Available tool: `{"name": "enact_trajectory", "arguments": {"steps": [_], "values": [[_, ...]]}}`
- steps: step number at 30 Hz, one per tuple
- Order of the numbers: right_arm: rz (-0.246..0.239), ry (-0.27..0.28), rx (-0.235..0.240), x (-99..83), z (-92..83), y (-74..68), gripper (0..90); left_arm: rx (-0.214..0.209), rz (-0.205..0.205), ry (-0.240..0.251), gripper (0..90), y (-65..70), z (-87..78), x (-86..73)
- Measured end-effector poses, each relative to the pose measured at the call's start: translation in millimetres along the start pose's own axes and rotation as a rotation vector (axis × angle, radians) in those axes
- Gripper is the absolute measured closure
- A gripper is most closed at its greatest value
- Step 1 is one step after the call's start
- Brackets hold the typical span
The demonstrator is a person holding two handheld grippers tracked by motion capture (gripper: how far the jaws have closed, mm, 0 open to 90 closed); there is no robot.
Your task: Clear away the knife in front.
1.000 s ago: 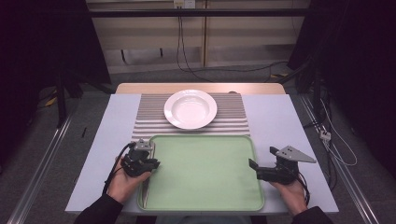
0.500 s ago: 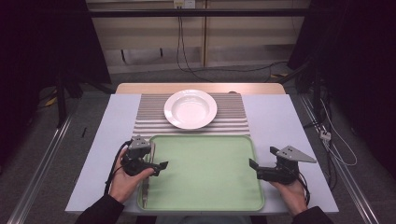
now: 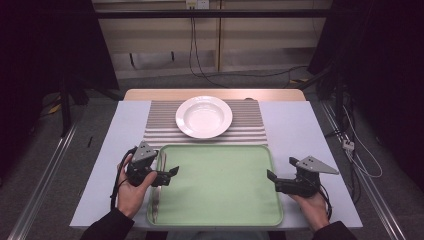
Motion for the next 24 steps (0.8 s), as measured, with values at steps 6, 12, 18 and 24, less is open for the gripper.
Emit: {"name": "enact_trajectory", "arguments": {"steps": [6, 12, 18, 24], "values": [[0.007, 0.003, -0.005, -0.9, -1.2, 1.3, 4.4, 0.017, -0.073, 0.019, 6.5, -14.2, -7.7, -7.6], [0.014, 0.005, -0.011, -2.2, -3.1, 2.2, 4.4, 0.033, -0.068, 0.009, 6.6, -22.6, -13.3, -17.7], [0.019, 0.006, -0.018, -4.0, -5.1, 3.7, 4.3, 0.051, -0.077, 0.006, 6.6, -26.2, -18.4, -29.0], [0.025, 0.007, -0.024, -5.3, -6.7, 4.9, 4.3, 0.062, -0.096, 0.005, 6.6, -29.3, -19.0, -40.6]]}}
Point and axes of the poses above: each handheld gripper's, and its own axes: z roughly forward along the jaws, x roughly out of its top, y roughly to its right, the point moved 7 cm from there along z, roughly forward along the jaws, and after that the axes turned 15 degrees about -y, right-handed, at the moved point
